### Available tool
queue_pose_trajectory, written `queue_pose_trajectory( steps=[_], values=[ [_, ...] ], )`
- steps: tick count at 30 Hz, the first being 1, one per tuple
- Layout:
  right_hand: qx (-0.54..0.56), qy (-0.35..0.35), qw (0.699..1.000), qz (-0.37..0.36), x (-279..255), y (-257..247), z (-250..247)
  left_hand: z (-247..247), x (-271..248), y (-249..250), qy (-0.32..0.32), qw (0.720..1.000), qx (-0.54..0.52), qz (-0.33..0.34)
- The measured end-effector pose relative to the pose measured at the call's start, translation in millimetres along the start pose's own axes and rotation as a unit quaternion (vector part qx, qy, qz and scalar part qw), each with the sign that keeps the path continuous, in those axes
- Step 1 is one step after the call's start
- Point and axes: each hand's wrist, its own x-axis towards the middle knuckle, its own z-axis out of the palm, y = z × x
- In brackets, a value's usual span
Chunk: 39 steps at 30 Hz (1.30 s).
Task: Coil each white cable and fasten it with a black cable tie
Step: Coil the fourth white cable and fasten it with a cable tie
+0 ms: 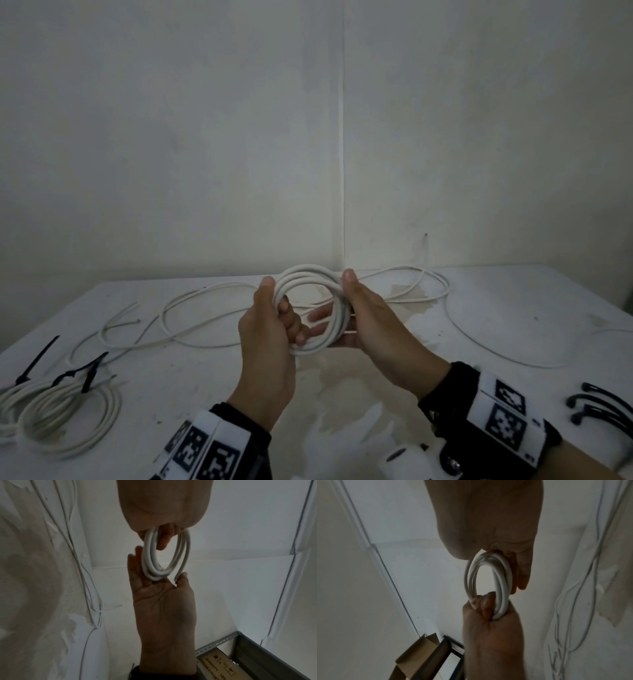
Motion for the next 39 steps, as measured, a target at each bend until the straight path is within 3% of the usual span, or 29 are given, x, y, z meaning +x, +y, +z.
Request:
queue_pose_trajectory(
  steps=[3,7,10,13,16,19,22,25,35,39],
  values=[
    [0.031,0.029,0.998,-0.037,2,1,4,1,-4,-5,-0.011,1.000,-0.001,0.002],
    [-0.037,0.070,0.992,-0.094,7,-2,2,-7,-4,-12,-0.074,0.996,0.038,-0.021],
    [-0.118,0.042,0.981,-0.145,7,1,-4,-12,3,-5,-0.133,0.984,0.106,-0.058],
    [-0.233,-0.009,0.957,-0.173,6,2,-11,-9,7,6,-0.196,0.952,0.225,-0.068],
    [-0.245,-0.039,0.956,-0.157,4,-1,-17,-5,4,10,-0.239,0.928,0.268,-0.096],
    [-0.229,-0.062,0.962,-0.132,2,-2,-21,-2,0,3,-0.197,0.941,0.259,-0.094],
    [-0.144,-0.064,0.985,-0.065,1,-5,-27,3,-2,-6,-0.153,0.957,0.234,-0.076],
    [-0.105,-0.067,0.992,-0.035,0,-6,-35,8,0,-11,-0.146,0.957,0.244,-0.052],
    [-0.138,0.013,0.988,-0.067,-12,1,-66,26,-2,-30,-0.279,0.914,0.292,-0.040],
    [-0.155,0.037,0.985,-0.066,-21,1,-84,40,-11,-48,-0.286,0.916,0.281,-0.004]
  ],
)
